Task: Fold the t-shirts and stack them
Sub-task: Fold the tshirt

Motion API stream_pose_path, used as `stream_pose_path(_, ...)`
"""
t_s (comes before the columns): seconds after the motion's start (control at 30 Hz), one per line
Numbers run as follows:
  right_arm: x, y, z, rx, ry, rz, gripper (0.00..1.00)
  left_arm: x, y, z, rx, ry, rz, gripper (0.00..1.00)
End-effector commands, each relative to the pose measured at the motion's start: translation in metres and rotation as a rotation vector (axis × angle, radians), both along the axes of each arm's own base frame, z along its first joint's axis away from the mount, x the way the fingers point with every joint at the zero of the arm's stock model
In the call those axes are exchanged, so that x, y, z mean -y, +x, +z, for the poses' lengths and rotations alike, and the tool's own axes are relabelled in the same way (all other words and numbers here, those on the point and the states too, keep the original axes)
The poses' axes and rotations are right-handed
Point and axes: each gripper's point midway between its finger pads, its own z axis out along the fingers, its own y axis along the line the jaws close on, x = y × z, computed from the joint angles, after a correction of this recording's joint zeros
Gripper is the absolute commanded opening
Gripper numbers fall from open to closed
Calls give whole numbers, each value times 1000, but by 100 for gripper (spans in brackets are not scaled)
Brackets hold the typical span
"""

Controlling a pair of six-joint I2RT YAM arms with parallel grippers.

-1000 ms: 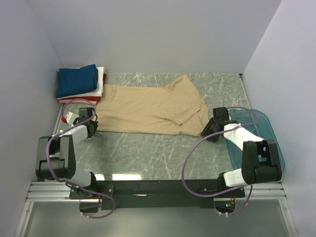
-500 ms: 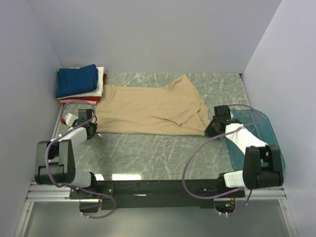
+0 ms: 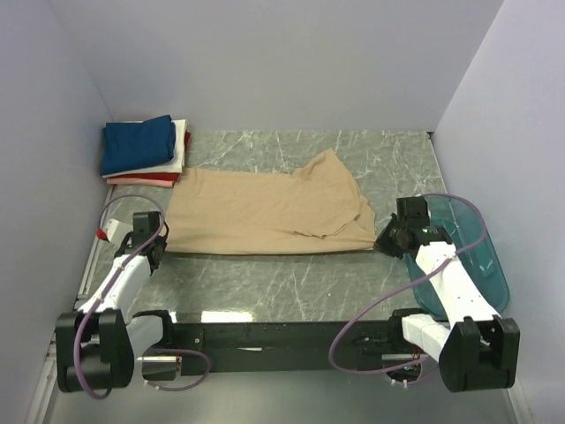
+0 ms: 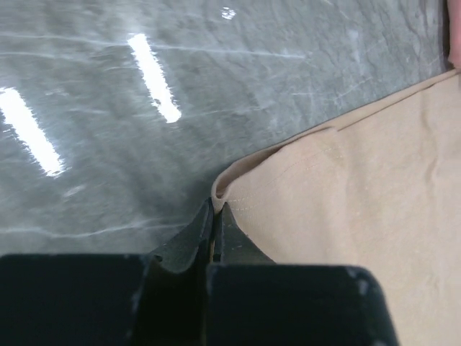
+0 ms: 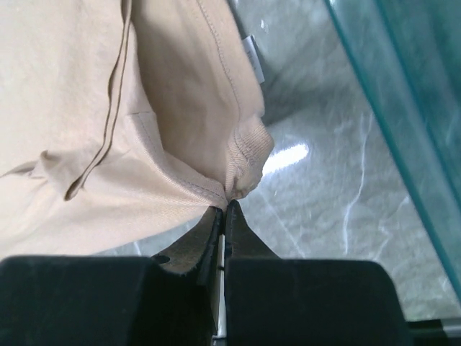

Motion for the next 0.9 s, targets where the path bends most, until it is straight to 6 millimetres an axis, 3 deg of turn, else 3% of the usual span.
stream_pose_path(0.0,-3,-20,0,-28,48,-13,0,-16,-19,7,2,49,96,1)
stream_pose_path(0.1,-4,-32,-3,-38,64,-35,0,-18,-24,12,42,40,137,1)
stream_pose_path(0.3,-3,-43,5,-42,80,-69,0,-9,-30,2,57,-16,134,4)
stream_pose_path(0.37,0,-45,7,-38,70,-78,2,-7,-33,-2,55,-30,134,11)
stream_pose_path(0.4,-2,-47,7,-37,78,-73,7,-7,-33,-1,63,-35,138,16)
stream_pose_path(0.47,-6,-47,10,-18,95,-45,18,-5,-33,0,68,-49,137,34)
stream_pose_path(0.5,-7,-46,13,-9,97,-40,31,-4,-32,2,78,-52,133,41)
stream_pose_path(0.53,-7,-45,14,-4,97,-29,37,-3,-31,3,84,-57,127,55)
stream_pose_path(0.57,-7,-45,16,3,88,-9,49,-1,-30,4,88,-65,118,60)
stream_pose_path(0.63,-6,-41,22,28,72,7,59,-1,-27,10,94,-64,104,72)
stream_pose_path(0.87,-36,-13,43,166,149,118,66,12,-3,41,154,-74,-28,78)
